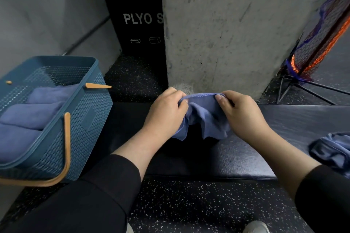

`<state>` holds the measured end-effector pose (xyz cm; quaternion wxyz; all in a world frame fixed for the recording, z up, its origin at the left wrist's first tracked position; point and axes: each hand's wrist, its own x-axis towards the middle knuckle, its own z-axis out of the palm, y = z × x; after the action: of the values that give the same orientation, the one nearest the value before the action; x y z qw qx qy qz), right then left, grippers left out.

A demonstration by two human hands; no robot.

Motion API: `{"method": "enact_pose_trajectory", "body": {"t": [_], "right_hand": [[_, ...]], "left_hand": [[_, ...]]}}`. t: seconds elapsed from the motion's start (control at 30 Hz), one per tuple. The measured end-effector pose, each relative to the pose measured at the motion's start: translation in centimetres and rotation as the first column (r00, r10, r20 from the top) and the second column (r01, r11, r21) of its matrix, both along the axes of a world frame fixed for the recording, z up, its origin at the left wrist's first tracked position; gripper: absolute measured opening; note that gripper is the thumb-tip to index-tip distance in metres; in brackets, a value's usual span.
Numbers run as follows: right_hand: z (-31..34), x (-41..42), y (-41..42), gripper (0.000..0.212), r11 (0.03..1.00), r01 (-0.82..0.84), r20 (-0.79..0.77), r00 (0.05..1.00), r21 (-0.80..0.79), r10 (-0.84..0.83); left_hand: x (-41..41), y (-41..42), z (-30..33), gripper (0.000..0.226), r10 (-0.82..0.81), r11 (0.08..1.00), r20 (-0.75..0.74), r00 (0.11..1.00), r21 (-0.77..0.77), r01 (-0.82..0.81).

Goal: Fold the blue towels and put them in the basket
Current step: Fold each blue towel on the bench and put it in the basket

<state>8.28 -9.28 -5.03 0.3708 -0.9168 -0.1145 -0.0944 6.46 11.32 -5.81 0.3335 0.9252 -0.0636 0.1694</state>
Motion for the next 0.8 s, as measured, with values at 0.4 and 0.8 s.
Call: {"method": "enact_pose_trajectory", "body": {"t": [0.4, 0.8], "right_hand": [[2.2, -0.8, -1.1, 0.034, 0.996, 0.013, -0.028, 0.999, -0.088, -0.016], [3.7, -3.2, -2.1, 0.029, 0.999, 0.008, -0.106, 0.994, 0.041, -0.004]], "left_hand": [[-0.9, 2.9, 0.6, 0.008, 0.203, 0.971, -0.205, 0.957, 0.167, -0.171], [-5.0, 1.7, 0.3, 0.034, -0.066, 0.992, -0.366, 0.928, -0.127, 0.020]]}}
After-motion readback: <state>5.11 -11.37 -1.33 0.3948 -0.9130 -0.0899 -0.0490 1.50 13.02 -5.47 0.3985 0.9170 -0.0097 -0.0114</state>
